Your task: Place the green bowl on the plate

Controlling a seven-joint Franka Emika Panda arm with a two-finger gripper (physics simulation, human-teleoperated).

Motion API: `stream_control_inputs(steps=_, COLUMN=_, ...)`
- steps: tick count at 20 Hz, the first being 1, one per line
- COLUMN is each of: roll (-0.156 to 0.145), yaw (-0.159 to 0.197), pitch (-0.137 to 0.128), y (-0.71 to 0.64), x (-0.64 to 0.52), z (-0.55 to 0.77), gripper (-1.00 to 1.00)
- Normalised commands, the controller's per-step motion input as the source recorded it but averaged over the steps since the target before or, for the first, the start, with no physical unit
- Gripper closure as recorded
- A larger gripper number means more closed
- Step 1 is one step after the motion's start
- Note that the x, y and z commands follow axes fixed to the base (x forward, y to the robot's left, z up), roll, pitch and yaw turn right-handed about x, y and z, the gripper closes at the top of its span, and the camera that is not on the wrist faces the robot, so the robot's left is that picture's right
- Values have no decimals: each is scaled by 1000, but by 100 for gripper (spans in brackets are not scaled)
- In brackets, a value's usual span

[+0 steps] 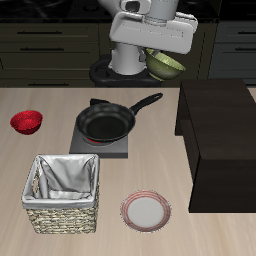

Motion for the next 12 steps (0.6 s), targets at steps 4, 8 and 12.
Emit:
stream_control_inputs(steps=4, roll=-21, yaw=-26, pitch=-2, y=-93, x=123, z=88, gripper=100)
stream_control_inputs(steps=8, roll=-2, yaw=-8, pitch=36, y=-135, x=241, z=-64, gripper=100)
stream_control_inputs(steps=12, roll=4, yaw=-4, pitch=-13, y=-180, x=305, z=112, gripper=100)
